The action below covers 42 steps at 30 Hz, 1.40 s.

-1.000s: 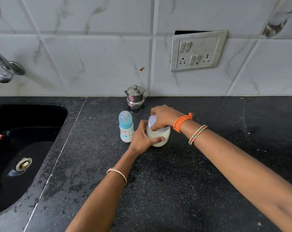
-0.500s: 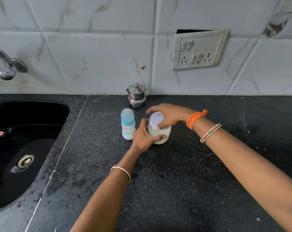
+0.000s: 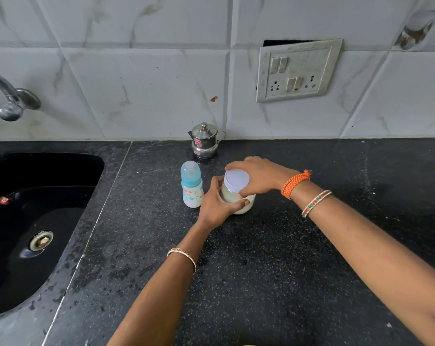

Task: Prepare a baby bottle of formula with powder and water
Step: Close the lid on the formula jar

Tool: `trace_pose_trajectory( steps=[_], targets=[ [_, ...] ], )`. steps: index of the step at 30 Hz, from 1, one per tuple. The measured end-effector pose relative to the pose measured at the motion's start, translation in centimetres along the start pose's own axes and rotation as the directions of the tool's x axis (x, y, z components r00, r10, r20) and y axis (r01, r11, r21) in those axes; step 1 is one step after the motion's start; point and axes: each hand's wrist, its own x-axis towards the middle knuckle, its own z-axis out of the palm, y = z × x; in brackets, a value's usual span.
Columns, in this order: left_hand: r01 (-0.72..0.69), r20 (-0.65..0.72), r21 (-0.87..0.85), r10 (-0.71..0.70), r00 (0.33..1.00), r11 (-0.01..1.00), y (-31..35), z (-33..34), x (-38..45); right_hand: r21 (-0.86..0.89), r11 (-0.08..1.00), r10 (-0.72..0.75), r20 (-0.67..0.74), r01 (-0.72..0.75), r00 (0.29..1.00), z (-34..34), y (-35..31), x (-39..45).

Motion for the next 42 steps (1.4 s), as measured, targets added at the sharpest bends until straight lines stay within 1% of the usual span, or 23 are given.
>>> trace_pose_trajectory(
  steps=[3,6,8,10,12,14,15,16,17,18,20,22,24,27,29,32,34,36,38,39,40,42],
  targets=[
    [0.000,0.015,0.003,0.000,1.000,1.000,0.0,0.0,0.0,-0.082,0.996,0.019,-0.088,-0.026,0.996,-0.2,0.5,-0.1],
    [-0.009,0.047,0.021,0.008,0.999,1.000,0.2,-0.4,0.0,-0.185,0.982,-0.008,-0.172,-0.025,0.985,0.2,0.5,0.0],
    [-0.021,0.057,0.024,0.020,0.998,0.999,0.3,-0.5,-0.3,-0.168,0.986,-0.010,-0.183,-0.021,0.983,1.0,0.4,-0.1],
    [-0.015,0.081,0.006,0.015,0.997,1.000,0.4,-0.6,-0.7,-0.094,0.996,-0.014,-0.183,-0.004,0.983,1.8,0.5,-0.6],
    [0.004,0.166,0.009,-0.006,0.986,1.000,0.6,-0.8,-1.0,-0.089,0.995,-0.060,-0.209,0.042,0.976,2.5,0.8,-1.1],
    [-0.027,0.288,0.070,0.006,0.958,0.997,1.1,-1.0,-1.0,-0.179,0.978,-0.148,-0.243,0.106,0.959,3.3,1.1,-1.5],
    [-0.055,0.333,0.101,0.018,0.943,0.993,1.3,-1.0,-1.0,-0.224,0.965,-0.192,-0.237,0.139,0.952,3.7,1.2,-1.4],
    [-0.072,0.359,0.114,0.027,0.933,0.991,1.5,-0.7,-1.0,-0.229,0.958,-0.222,-0.219,0.171,0.950,4.2,1.3,-1.3],
    [-0.074,0.358,0.100,0.034,0.933,0.992,1.6,-0.3,-1.1,-0.179,0.964,-0.232,-0.205,0.197,0.951,4.7,1.4,-1.3],
    [-0.065,0.324,0.074,0.038,0.945,0.995,1.7,0.2,-1.4,-0.092,0.973,-0.228,-0.207,0.213,0.951,5.1,1.3,-1.3],
    [-0.038,0.197,0.028,0.032,0.980,0.999,1.4,1.3,-2.0,0.062,0.971,-0.203,-0.286,0.229,0.936,5.8,1.2,-1.5],
    [-0.018,0.093,-0.015,0.019,0.995,1.000,0.9,2.2,-2.4,0.129,0.969,-0.143,-0.412,0.213,0.900,6.5,0.9,-1.8],
    [-0.003,0.048,-0.087,0.007,0.999,0.996,0.6,2.7,-2.6,0.182,0.968,-0.061,-0.495,0.172,0.867,6.8,0.2,-2.1],
    [0.025,-0.017,-0.129,-0.027,0.999,0.991,0.8,3.3,-3.1,0.297,0.950,0.097,-0.563,0.092,0.821,7.1,-1.0,-2.2],
    [0.027,-0.086,-0.094,-0.035,0.996,0.995,1.3,3.8,-3.6,0.340,0.940,0.181,-0.582,0.035,0.793,7.2,-1.7,-2.2],
    [0.011,-0.168,0.025,-0.007,0.986,1.000,1.9,4.3,-4.1,0.337,0.941,0.218,-0.571,-0.016,0.791,7.3,-2.2,-2.4],
    [0.019,-0.164,0.039,-0.012,0.986,0.999,2.0,4.3,-4.3,0.315,0.946,0.237,-0.500,-0.080,0.833,7.0,-2.3,-2.6],
    [0.037,-0.099,-0.036,-0.041,0.994,0.999,2.1,4.1,-4.4,0.270,0.941,0.293,-0.357,-0.203,0.887,6.5,-2.1,-2.7],
    [0.047,0.012,-0.135,-0.046,0.999,0.990,2.1,3.6,-4.2,0.157,0.946,0.316,-0.234,-0.285,0.919,5.4,-1.7,-2.6],
    [0.056,0.079,-0.128,-0.046,0.996,0.990,2.3,3.1,-4.0,0.128,0.948,0.310,-0.184,-0.290,0.933,4.5,-1.3,-2.4],
    [0.063,0.147,-0.075,-0.051,0.988,0.995,2.5,2.5,-3.8,0.145,0.948,0.301,-0.133,-0.282,0.944,3.5,-0.7,-2.1],
    [0.060,0.235,0.037,-0.067,0.970,0.998,3.2,0.8,-3.1,0.271,0.925,0.285,-0.032,-0.266,0.958,1.0,0.7,-1.1]
  ],
)
